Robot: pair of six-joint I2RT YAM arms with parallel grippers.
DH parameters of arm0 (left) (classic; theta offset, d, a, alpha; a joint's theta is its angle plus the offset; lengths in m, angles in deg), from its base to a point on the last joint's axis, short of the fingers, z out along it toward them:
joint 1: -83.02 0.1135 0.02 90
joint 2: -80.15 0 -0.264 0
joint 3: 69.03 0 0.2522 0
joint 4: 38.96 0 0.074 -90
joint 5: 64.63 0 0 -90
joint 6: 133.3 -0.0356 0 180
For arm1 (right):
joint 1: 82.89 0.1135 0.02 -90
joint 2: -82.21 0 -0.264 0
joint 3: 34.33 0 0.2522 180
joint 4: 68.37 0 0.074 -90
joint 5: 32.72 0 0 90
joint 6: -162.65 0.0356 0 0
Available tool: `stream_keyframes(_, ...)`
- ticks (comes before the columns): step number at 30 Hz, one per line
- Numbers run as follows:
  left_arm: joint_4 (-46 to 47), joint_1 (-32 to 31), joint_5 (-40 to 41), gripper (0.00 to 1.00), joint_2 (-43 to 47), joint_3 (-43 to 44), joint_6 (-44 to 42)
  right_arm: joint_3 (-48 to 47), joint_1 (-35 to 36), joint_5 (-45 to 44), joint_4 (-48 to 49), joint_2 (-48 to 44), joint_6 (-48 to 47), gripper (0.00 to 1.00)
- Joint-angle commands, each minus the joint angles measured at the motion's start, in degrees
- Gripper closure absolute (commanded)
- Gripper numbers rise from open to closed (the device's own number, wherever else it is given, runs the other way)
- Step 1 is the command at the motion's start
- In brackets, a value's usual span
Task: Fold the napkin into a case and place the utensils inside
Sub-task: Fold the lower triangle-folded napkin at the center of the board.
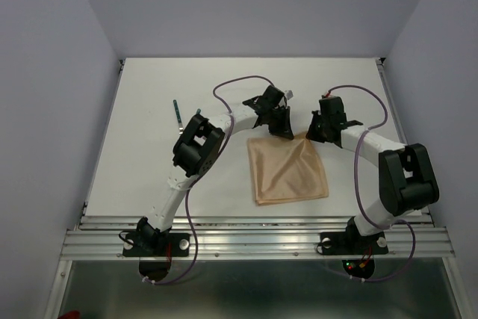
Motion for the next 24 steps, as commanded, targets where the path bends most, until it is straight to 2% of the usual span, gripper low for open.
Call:
stream_keyframes(1, -0.6, 0.2, 0.2, 1.00, -0.1, -1.2, -1.2, 0.3, -0.3, 1.7, 3.6, -3.3, 2.1, 0.99)
stream_keyframes(11, 1.9, 0.2, -0.3, 1.00, 0.2, -4.0, 0.1, 1.9, 2.7, 4.4, 5.4, -4.5, 4.7, 0.99)
stream_keyframes(24, 2.1, 0.2, -0.2, 1.00, 0.6, -4.6, 0.3, -1.8, 7.9, 5.0, 5.3, 0.1, 7.6, 0.99)
